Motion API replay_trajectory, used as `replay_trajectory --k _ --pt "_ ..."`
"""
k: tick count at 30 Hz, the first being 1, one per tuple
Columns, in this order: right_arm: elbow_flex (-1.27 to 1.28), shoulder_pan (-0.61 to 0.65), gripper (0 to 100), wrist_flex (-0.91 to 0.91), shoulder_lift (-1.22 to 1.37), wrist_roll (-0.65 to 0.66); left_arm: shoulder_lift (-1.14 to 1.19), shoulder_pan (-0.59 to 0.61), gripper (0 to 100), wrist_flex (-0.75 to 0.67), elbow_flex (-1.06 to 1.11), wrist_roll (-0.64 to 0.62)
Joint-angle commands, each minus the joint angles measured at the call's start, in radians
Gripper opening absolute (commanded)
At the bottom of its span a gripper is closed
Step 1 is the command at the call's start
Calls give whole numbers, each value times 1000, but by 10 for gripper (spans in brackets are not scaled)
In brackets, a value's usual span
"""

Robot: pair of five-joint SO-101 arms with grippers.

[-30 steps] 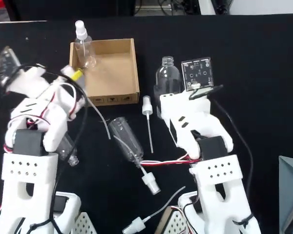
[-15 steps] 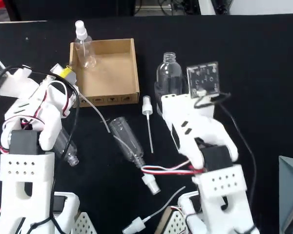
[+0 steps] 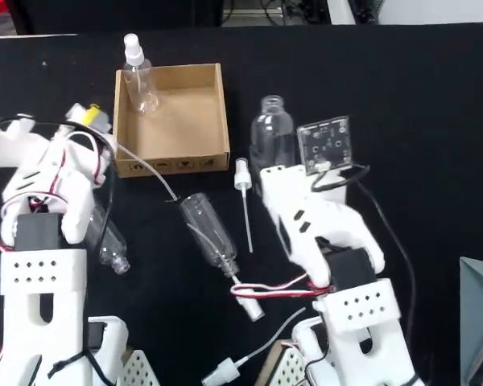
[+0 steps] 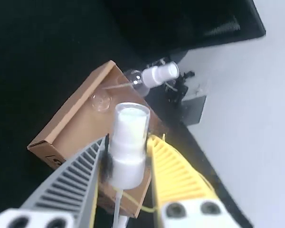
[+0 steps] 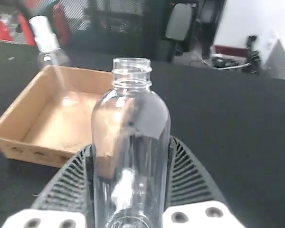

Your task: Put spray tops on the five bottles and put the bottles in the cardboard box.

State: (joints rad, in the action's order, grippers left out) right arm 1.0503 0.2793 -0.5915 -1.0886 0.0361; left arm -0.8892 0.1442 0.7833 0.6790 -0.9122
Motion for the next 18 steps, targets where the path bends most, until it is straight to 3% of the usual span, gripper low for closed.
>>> replay_trajectory --k 1,6,18 --pt "33 71 12 61 -42 92 -32 44 29 -17 -16 -63" --pt "113 112 12 160 -42 183 -32 62 29 -15 -16 -110" --pt "145 173 12 193 -35 192 -32 62 29 -11 -15 -110"
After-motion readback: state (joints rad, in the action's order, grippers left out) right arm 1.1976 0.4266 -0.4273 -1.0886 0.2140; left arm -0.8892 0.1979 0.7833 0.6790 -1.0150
